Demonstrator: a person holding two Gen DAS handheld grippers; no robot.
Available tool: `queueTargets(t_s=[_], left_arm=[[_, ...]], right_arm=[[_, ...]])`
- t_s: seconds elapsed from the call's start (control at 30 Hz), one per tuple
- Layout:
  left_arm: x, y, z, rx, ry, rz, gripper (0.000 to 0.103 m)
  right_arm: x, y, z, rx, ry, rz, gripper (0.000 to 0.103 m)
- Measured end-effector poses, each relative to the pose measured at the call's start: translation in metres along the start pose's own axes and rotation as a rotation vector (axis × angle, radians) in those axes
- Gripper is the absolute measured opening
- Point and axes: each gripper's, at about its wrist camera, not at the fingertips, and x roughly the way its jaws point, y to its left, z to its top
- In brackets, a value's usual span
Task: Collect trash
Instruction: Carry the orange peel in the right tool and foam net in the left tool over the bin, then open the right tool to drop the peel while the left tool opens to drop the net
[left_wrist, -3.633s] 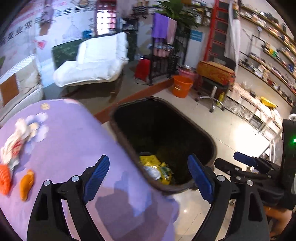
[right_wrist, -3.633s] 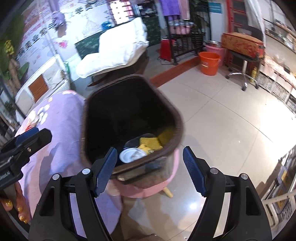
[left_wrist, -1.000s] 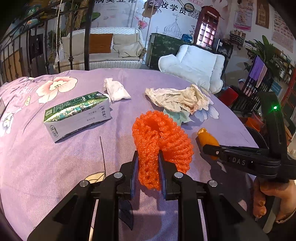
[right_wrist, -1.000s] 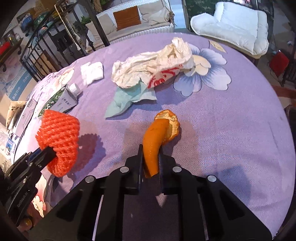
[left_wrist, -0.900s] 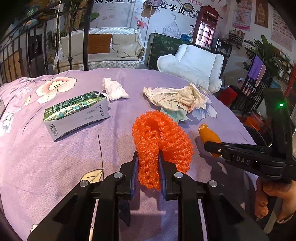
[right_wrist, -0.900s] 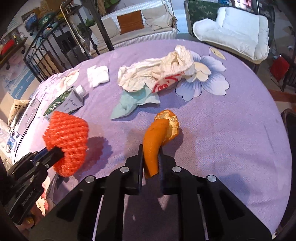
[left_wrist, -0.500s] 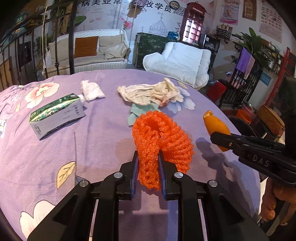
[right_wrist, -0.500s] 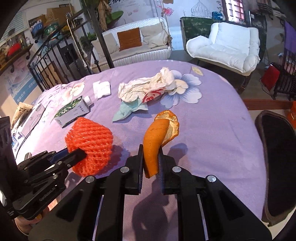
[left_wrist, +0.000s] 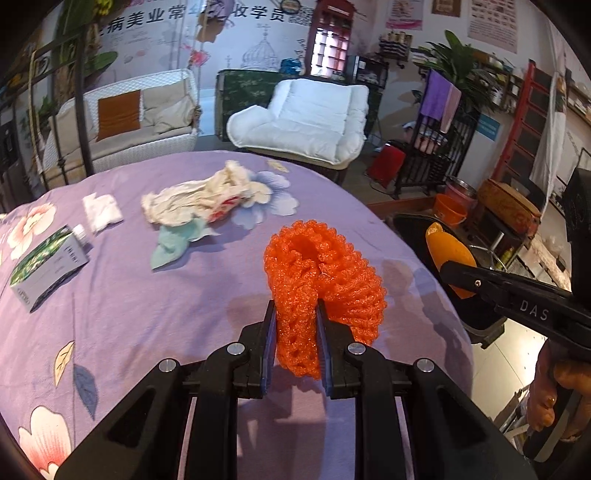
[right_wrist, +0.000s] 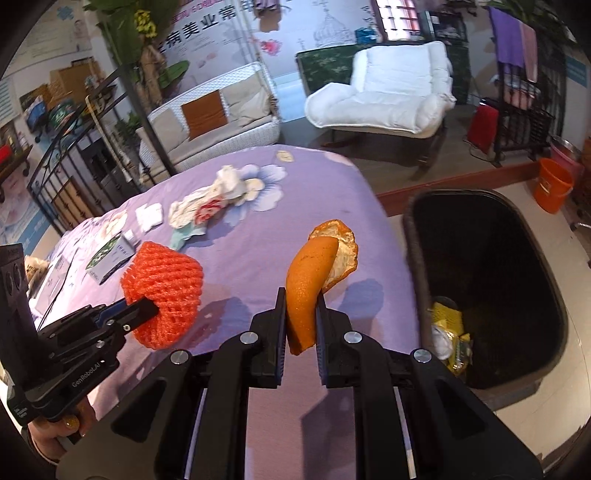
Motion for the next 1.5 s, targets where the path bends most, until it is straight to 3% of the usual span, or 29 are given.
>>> queueTargets(t_s=[0.43,0.8,1.1,1.17,1.23,1.5], left_arm=[[0.025,-0.067,0.012,0.121,0.012,-0.110,0.020],[0.044,-0.104,0.012,0.183,0.051,-0.164,0.020],[0.054,-0.124,0.018,0.209,0.070,-0.188,0.020],[0.057,-0.129,0.017,0.216,0.079,-0.193,0.020],[0.060,-0.133,0.017,0.221,0.088,-0.199,0.020],[0.070,-0.151,0.023,0.239,0.107,-0.227,0.020]], right_arm=[[-0.018,-0.096,-0.001,0.126,-0.043,-0.161,0.015],[0.044,-0.152,0.006,0.207,0.079,-0.204,0.015],[0.071,-0.169,-0.001,0.233,0.129,-0.211,0.016],[0.074,-0.170,-0.003,0.239,0.135,-0.209,0.024],[0.074,-0.168,-0.005,0.239,0.132,-0.210,0.040],[0.041,-0.163,-0.009,0.231,0.057,-0.247,0.046]])
